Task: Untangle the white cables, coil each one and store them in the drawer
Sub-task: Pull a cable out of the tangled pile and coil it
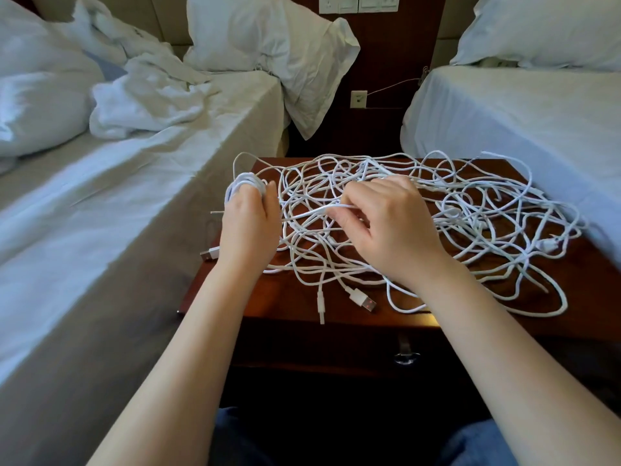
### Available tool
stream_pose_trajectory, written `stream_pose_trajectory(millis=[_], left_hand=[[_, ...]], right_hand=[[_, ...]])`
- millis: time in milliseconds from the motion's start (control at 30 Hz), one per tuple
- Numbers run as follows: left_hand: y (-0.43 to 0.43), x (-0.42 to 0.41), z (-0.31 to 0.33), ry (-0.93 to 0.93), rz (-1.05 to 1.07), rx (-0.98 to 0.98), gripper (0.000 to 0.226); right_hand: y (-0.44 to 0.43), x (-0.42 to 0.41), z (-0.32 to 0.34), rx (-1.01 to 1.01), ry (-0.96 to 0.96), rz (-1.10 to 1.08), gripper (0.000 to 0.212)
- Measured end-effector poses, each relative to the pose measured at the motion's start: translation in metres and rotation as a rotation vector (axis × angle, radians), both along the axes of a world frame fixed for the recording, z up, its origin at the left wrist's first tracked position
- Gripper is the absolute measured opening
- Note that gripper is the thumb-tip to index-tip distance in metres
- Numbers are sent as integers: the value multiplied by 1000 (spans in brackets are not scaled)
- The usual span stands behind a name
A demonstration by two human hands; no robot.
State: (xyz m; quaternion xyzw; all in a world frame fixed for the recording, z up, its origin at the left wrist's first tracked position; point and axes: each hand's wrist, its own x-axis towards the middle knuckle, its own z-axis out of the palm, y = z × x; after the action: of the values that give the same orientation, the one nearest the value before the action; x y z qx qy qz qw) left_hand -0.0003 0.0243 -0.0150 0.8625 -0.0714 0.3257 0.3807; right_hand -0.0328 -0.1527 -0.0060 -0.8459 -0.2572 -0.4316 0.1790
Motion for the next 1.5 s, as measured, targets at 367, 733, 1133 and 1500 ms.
stream_pose_trajectory(millis=[367,733,1133,1500], left_hand=[[-12,-12,7,148,-133,-21,50],[-20,-29,21,556,-701,-77,59],[-23,-34,25,616,-1187,-553,54],[-25,-31,29,460,-837,-954,45]], right_hand=[[-4,-5,9,148,-131,10,32],[-16,-1,9,213,-140,-111,34],[4,7,-20,-51,95,23,28],[33,5,-27,-293,227,26,29]])
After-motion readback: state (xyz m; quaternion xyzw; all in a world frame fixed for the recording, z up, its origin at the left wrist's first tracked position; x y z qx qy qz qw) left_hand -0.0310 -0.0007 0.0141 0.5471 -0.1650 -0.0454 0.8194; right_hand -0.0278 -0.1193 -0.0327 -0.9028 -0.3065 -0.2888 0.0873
